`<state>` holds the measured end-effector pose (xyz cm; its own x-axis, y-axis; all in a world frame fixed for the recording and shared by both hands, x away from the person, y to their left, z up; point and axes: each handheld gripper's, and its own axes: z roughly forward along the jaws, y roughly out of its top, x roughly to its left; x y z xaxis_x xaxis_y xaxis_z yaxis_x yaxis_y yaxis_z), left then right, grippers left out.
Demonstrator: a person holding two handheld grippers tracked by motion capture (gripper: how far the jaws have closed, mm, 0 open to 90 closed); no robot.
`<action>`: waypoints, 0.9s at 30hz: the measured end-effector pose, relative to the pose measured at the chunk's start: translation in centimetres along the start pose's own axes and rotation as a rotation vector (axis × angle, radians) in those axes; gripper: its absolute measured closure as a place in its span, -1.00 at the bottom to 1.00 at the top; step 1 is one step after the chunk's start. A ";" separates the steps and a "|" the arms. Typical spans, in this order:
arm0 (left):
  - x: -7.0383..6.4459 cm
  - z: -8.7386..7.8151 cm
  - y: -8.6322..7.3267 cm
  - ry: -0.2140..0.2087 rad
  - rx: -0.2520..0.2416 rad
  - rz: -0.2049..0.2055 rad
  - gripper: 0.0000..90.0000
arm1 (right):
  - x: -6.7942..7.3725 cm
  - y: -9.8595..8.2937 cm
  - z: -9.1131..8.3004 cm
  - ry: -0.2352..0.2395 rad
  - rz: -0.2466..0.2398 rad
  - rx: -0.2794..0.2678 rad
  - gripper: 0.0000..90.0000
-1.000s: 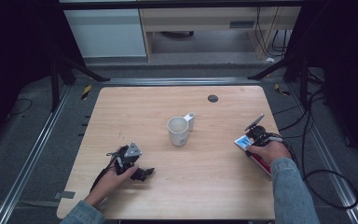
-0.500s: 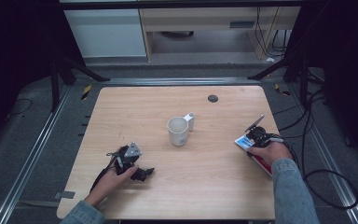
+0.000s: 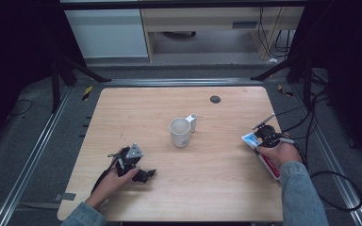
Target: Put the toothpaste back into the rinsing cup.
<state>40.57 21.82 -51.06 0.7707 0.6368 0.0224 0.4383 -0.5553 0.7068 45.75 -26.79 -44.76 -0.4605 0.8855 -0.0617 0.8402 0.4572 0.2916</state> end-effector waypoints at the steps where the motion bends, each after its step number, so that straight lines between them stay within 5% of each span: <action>1: 0.0 0.0 0.0 0.000 0.000 0.000 -1.00 | 0.0 0.0 -0.2 -0.007 -0.006 -0.004 0.62; 14: 0.0 0.0 0.0 0.000 -0.003 -0.004 -1.00 | 0.1 1.4 -3.4 -0.025 -0.027 -0.029 0.63; 27: 0.0 0.0 0.0 0.000 -0.003 -0.004 -1.00 | 0.6 2.0 -4.5 -0.016 -0.032 -0.076 0.64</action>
<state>40.56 21.79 -51.08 0.7687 0.6393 0.0199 0.4398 -0.5509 0.7093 45.87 -25.68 -39.94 -0.4817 0.8720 -0.0872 0.8005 0.4783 0.3611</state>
